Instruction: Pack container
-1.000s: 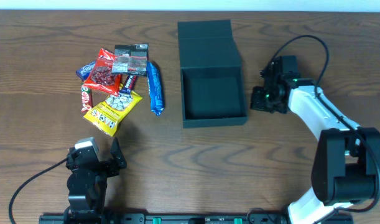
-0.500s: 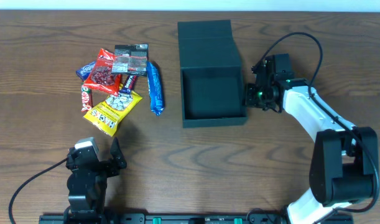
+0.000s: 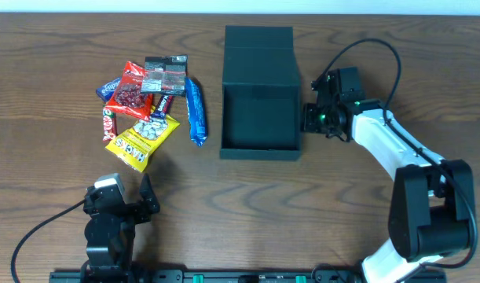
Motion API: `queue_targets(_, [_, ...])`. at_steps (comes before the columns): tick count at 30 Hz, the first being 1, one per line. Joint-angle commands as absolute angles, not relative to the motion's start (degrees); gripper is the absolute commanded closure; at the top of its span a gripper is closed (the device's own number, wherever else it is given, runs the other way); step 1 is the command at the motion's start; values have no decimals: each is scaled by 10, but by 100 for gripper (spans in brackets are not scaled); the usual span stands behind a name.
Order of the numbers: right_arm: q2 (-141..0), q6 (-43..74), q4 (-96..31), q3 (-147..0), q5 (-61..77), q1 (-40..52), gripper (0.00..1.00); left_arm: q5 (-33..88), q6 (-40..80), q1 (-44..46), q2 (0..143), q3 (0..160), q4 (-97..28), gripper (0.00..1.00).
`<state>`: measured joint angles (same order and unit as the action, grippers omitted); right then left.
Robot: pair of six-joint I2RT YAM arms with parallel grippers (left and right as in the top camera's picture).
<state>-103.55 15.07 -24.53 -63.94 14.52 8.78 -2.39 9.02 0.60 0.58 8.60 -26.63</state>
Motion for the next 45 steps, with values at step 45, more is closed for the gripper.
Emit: queue_targets(45, [-1035,114,-185,-742,162,45,99,-34,90,8,2,76,-267,5])
